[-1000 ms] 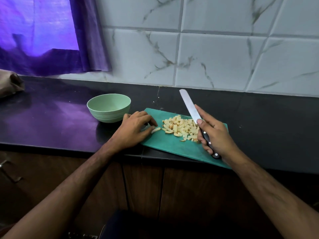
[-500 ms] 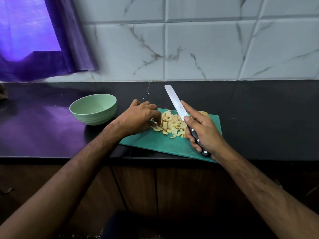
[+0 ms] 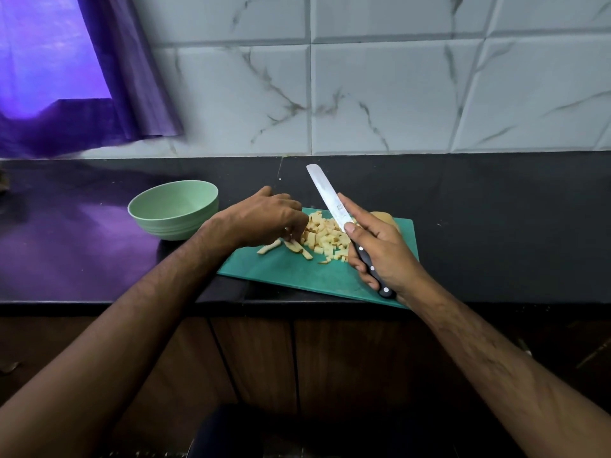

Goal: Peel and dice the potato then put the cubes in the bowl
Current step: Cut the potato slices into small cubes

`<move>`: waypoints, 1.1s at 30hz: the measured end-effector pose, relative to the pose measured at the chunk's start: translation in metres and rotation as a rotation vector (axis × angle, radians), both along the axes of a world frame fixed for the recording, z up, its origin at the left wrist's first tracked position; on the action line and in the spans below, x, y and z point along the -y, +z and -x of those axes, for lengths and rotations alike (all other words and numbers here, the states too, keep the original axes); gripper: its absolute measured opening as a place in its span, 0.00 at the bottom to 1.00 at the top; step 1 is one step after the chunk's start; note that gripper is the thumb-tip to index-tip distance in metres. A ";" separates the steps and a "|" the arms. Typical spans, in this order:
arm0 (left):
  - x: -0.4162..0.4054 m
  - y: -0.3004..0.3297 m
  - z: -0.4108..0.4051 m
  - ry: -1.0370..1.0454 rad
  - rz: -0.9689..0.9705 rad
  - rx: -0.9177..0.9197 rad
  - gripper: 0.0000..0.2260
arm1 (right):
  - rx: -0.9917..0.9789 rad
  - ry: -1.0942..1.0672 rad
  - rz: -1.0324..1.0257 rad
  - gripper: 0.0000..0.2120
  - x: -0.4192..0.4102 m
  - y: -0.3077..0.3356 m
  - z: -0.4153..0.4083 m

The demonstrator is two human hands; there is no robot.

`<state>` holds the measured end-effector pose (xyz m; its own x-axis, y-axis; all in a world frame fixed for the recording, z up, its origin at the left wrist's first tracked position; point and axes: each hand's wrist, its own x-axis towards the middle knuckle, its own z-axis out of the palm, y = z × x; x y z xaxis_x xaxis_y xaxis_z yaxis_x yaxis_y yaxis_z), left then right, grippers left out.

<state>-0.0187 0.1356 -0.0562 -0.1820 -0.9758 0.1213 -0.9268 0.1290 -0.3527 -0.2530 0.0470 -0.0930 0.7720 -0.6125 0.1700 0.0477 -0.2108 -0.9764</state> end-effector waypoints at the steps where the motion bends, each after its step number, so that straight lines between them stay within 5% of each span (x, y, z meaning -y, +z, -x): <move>1: 0.001 0.002 0.001 -0.007 -0.018 0.009 0.09 | -0.002 0.000 0.001 0.23 0.000 0.000 0.000; 11: -0.006 -0.005 -0.007 -0.039 0.039 -0.048 0.07 | -0.008 -0.011 0.022 0.23 -0.003 0.002 0.001; 16: -0.016 -0.009 -0.018 0.007 0.255 -0.116 0.03 | -0.009 -0.013 0.040 0.23 -0.003 0.002 0.002; 22: -0.059 -0.020 -0.026 0.123 0.432 -0.652 0.04 | -0.098 0.015 0.116 0.23 -0.004 0.002 -0.002; 29: -0.108 -0.039 -0.028 0.187 0.613 -0.736 0.04 | -0.382 0.142 0.411 0.24 -0.009 0.019 -0.007; 33: -0.116 -0.038 -0.028 0.226 0.651 -0.787 0.07 | -0.590 0.186 0.856 0.23 -0.024 0.030 -0.007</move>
<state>0.0097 0.2516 -0.0941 0.3552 -0.6807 0.6407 -0.9035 -0.0742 0.4220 -0.2462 0.0714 -0.0630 0.9426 -0.3293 0.0562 -0.2840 -0.8785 -0.3842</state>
